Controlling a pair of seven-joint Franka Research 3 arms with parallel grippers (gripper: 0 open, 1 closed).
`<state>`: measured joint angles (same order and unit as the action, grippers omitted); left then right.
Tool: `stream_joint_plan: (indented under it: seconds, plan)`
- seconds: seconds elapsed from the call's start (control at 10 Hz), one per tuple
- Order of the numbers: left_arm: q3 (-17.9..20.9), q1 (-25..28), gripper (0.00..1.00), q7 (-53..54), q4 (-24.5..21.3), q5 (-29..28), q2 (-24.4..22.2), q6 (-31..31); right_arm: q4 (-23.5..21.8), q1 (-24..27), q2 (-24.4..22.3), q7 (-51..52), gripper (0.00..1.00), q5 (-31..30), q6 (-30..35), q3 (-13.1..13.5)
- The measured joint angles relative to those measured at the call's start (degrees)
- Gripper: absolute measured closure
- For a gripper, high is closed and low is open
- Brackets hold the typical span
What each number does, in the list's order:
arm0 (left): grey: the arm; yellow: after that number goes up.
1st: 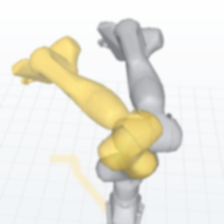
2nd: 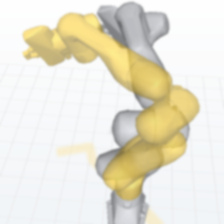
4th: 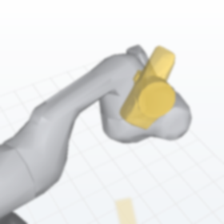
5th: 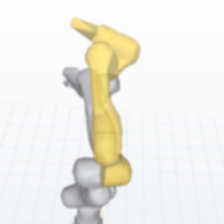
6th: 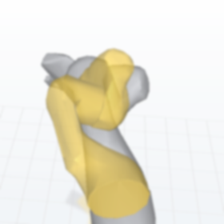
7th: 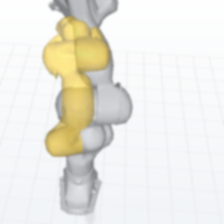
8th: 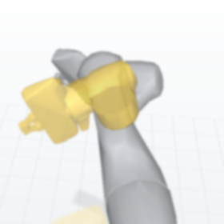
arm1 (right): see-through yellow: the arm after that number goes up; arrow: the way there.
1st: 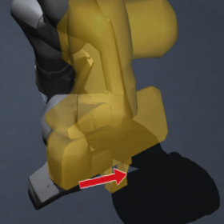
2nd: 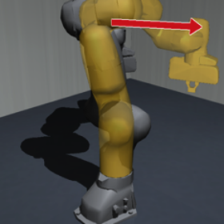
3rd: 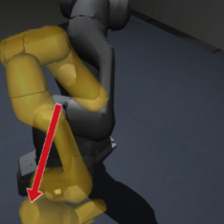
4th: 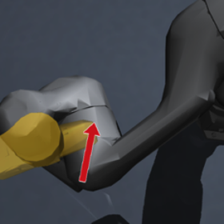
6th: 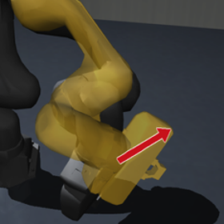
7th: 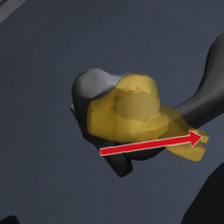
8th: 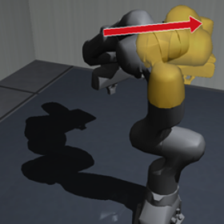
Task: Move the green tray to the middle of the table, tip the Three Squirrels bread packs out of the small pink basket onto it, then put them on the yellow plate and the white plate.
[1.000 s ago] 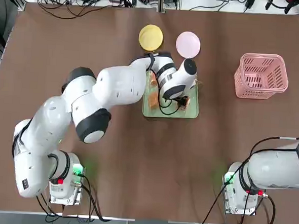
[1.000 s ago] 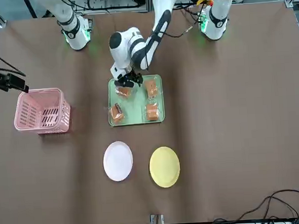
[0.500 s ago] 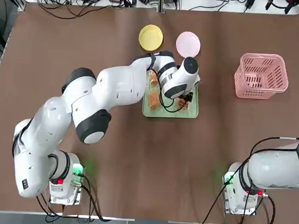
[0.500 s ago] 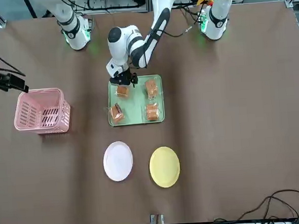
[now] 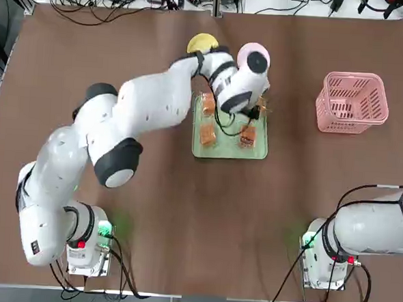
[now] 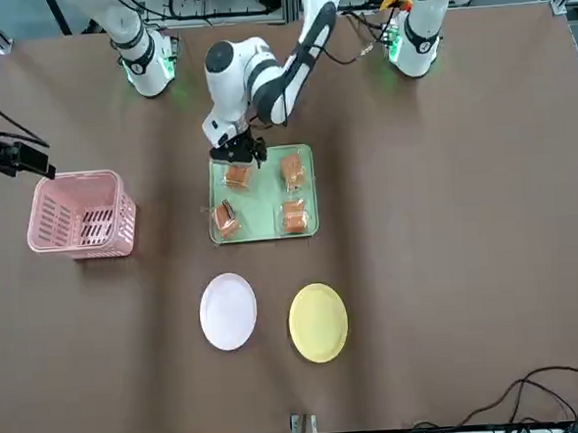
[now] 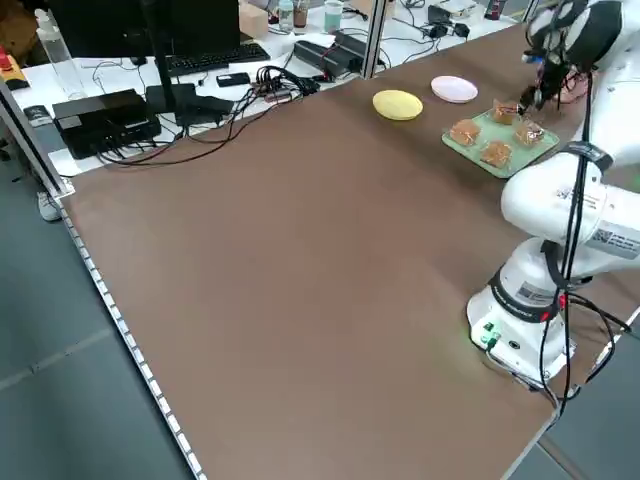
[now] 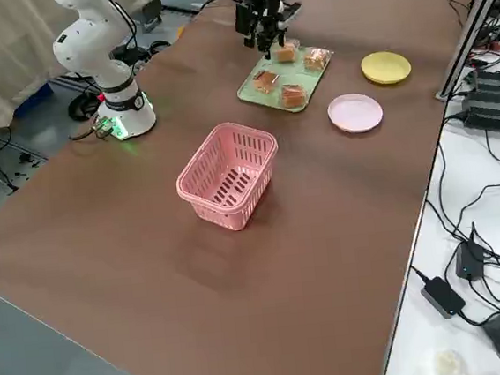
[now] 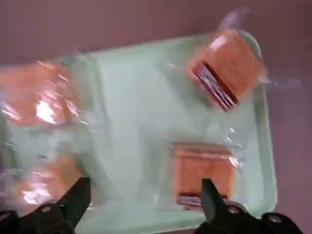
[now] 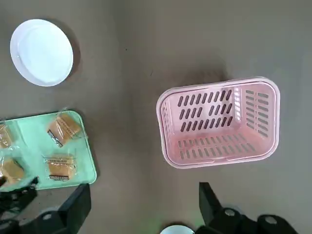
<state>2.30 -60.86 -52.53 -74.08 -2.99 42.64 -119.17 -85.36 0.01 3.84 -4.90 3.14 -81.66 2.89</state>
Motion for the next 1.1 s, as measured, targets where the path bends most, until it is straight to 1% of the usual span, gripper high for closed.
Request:
stream_joint_plan:
  seconds: [0.3, 0.5, 0.6, 0.9, 1.1]
  plan:
    - [0.2, 9.9, 0.0, 9.35, -0.04, 0.01, -5.6, 9.69, -0.02, 0.0, -0.01, 0.01, 0.02, 0.06, 0.0, -0.03]
    - [0.32, 16.58, 0.0, 15.03, -0.08, 0.01, -8.13, 13.65, -0.04, 0.01, -0.02, 0.01, 0.02, 0.09, 0.0, -0.03]
    - [0.39, 20.56, 0.0, 18.05, -0.09, 0.0, -9.59, 14.78, -0.04, 0.01, -0.03, 0.01, 0.02, 0.12, 0.01, -0.02]
    - [0.51, 31.78, 0.0, 26.81, -0.08, -0.03, -13.34, 15.19, -0.03, -0.34, -0.04, 0.24, 0.03, 0.85, -0.34, -0.3]
    - [0.49, 37.83, 0.0, 32.47, -0.07, -0.03, -16.91, 15.59, -0.08, -3.25, -0.04, 0.34, 0.04, 1.11, -2.48, -0.63]
